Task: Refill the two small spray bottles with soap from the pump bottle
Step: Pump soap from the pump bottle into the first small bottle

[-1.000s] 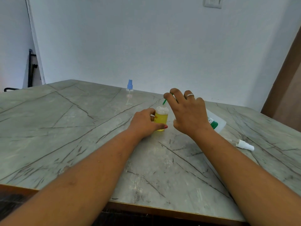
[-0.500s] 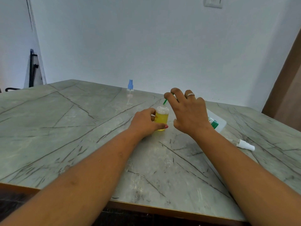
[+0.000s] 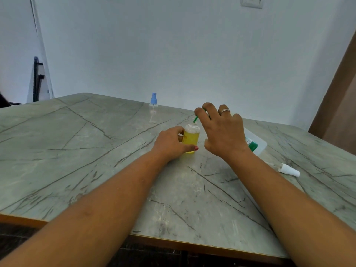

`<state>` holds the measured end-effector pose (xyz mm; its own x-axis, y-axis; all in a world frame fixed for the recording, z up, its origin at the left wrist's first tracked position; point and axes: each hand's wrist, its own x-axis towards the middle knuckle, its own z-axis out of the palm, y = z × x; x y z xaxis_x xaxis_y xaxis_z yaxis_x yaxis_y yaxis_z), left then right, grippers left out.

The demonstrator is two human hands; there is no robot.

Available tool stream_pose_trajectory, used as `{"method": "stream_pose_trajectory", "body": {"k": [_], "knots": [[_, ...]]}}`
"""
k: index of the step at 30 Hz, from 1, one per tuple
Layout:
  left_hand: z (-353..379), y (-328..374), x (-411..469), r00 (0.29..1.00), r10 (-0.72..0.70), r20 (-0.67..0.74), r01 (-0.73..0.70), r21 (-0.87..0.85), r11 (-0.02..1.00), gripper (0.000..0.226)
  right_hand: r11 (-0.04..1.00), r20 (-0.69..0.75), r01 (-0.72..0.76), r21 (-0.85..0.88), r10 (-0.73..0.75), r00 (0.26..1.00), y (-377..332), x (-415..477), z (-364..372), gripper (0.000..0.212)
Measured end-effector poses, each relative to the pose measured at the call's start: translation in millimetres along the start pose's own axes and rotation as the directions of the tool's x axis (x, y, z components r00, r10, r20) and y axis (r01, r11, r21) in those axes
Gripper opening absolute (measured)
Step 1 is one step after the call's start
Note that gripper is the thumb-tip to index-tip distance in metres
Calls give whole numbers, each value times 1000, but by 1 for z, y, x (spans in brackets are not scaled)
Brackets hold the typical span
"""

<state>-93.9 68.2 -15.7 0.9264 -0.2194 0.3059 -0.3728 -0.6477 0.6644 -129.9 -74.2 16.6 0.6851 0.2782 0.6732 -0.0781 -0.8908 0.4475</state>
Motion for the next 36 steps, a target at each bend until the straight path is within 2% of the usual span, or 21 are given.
{"method": "stream_pose_trajectory", "body": {"k": [7, 16, 22, 31, 36], "knots": [[1, -1, 2, 1000, -6, 5, 6, 25, 1000, 74, 999, -41, 37, -26, -38, 998, 2, -2, 5, 89], [0, -2, 3, 1000, -6, 9, 6, 44, 999, 74, 1000, 22, -1, -17, 1, 1000, 0, 0, -1, 73], [1, -1, 3, 1000, -21, 0, 21, 62, 998, 75, 999, 34, 39, -9, -39, 999, 3, -1, 2, 81], [2, -2, 5, 999, -32, -1, 32, 57, 998, 76, 1000, 56, 6, 10, -6, 998, 2, 2, 0, 74], [2, -2, 6, 999, -42, -1, 42, 55, 998, 76, 999, 57, 33, 11, -34, 998, 5, 1, 2, 81]]}}
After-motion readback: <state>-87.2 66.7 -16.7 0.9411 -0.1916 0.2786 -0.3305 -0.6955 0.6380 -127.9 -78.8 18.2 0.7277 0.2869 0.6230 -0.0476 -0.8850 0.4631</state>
